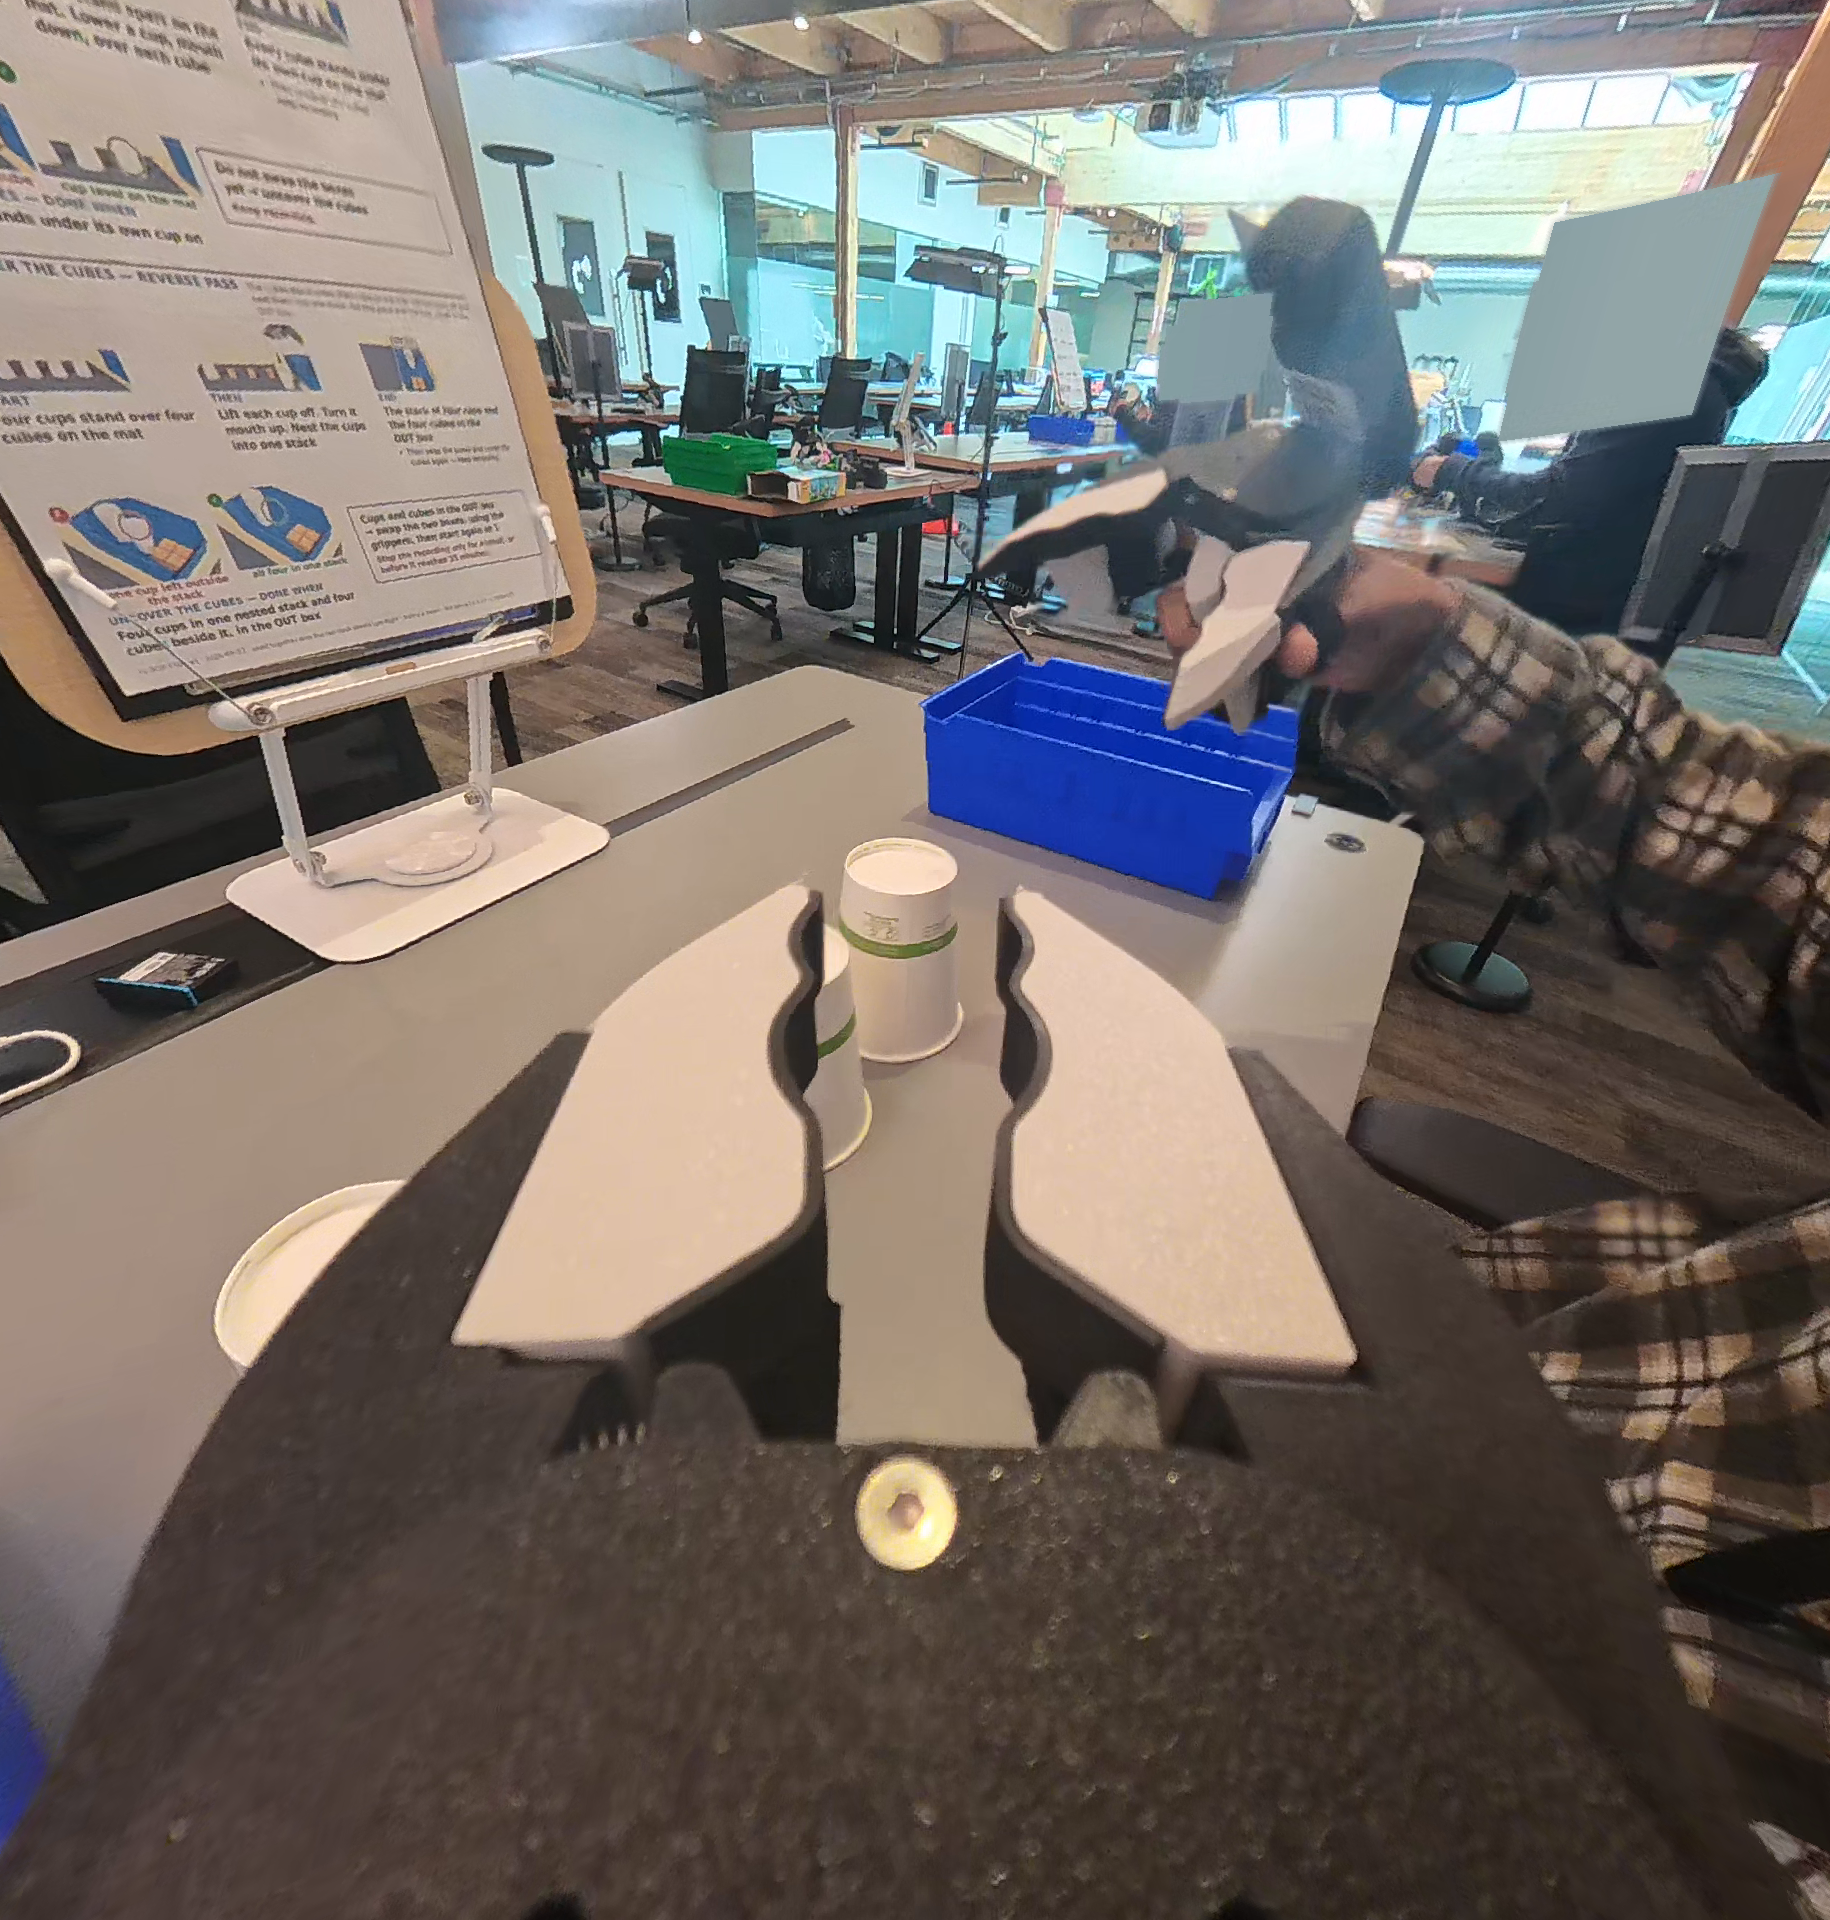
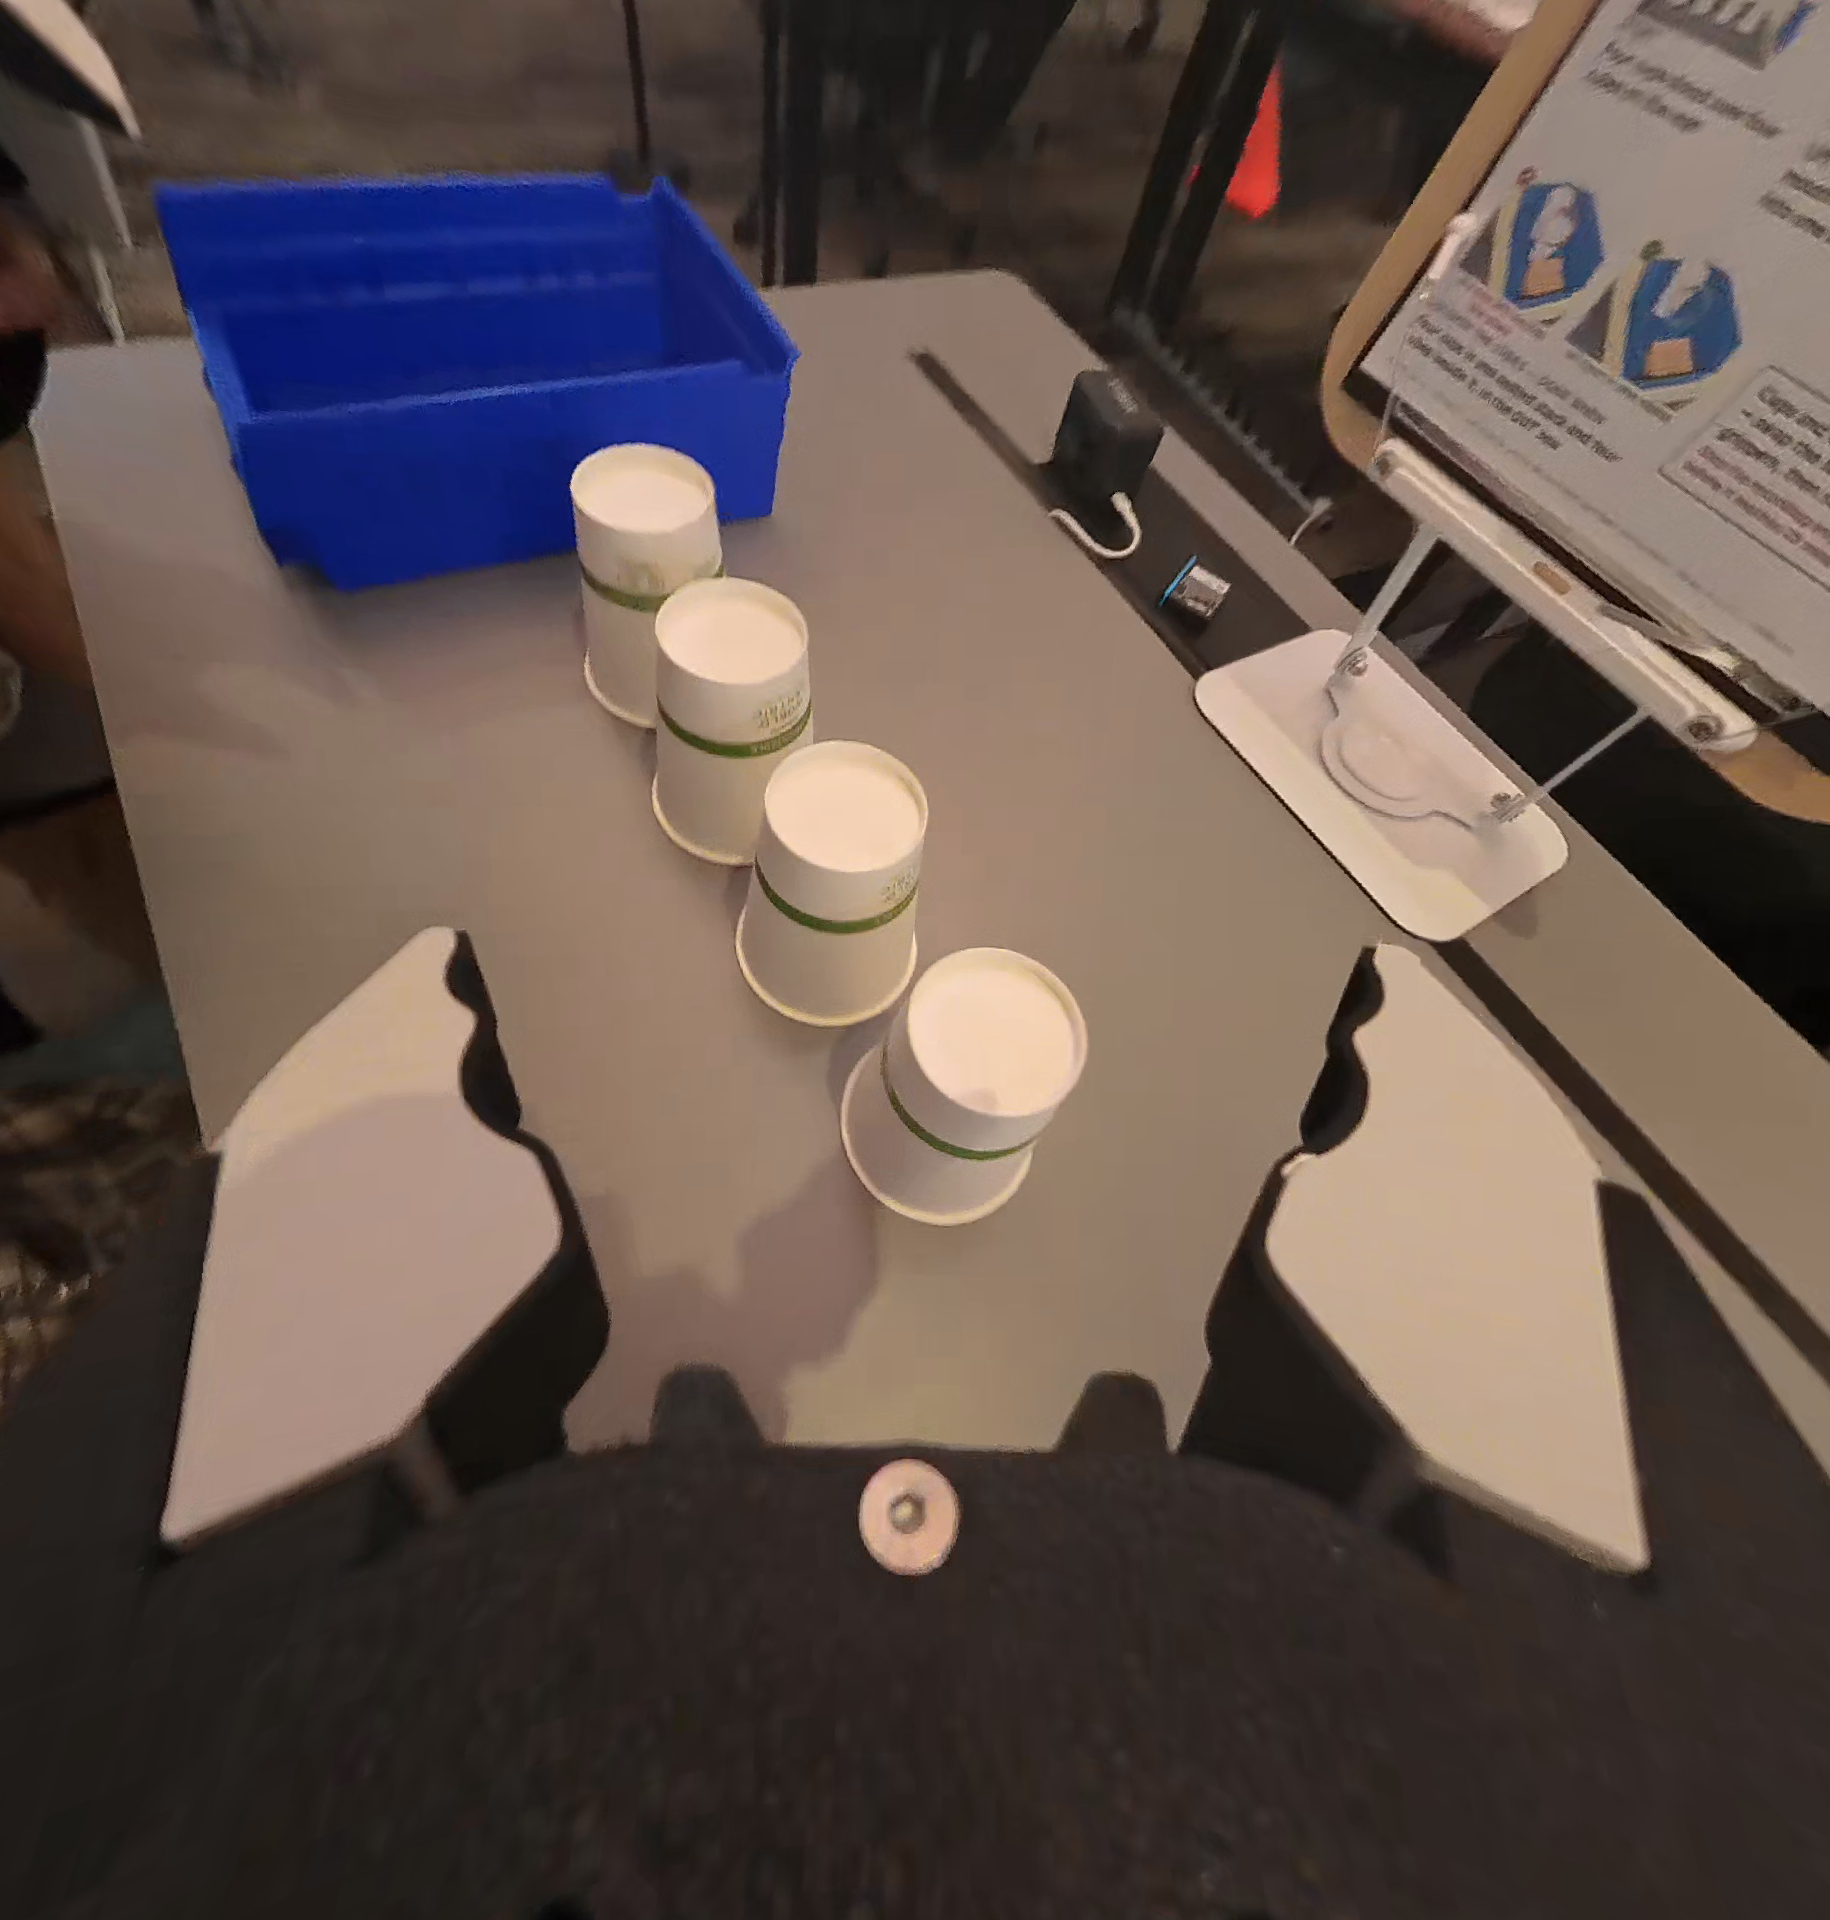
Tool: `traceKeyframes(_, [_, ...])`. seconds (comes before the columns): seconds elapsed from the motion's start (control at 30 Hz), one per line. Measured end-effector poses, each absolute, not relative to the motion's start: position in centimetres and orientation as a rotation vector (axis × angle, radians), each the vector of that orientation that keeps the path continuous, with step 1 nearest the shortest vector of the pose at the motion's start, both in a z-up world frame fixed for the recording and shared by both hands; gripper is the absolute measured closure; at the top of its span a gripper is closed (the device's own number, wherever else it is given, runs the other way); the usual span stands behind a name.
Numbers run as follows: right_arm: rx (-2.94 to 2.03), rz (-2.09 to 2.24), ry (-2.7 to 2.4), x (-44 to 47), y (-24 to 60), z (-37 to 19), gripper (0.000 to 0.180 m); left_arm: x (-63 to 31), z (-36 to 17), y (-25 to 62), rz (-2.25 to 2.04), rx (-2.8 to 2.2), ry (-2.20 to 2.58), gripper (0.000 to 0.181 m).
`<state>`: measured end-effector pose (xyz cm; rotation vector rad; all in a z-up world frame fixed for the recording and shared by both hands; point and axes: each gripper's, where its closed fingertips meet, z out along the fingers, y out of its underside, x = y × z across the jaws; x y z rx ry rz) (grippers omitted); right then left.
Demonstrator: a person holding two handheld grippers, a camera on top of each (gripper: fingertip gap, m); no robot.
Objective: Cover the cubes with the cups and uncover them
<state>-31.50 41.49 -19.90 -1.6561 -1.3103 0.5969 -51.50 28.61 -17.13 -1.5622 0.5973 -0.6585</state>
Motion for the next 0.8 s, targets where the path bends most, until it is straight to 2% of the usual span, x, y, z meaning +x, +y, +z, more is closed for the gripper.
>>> traceKeyframes(0.2, [-1.617, 0.606, -1.067, -31.0, 40.9, -22.0, 0.034, -52.2, -18.5, 30.4, -0.666, -1.601, 0.551, 0.149])
traceKeyframes(0.5, [-1.575, 0.509, -0.673, -26.6, 40.9, -21.6, 0.034, -54.5, -19.7, 32.8, -0.566, -1.624, 0.445, 0.144])
traceKeyframes(0.8, [-1.545, 0.356, -0.393, -21.1, 41.7, -23.0, 0.046, -55.0, -22.8, 34.9, -0.417, -1.742, 0.339, 0.129])
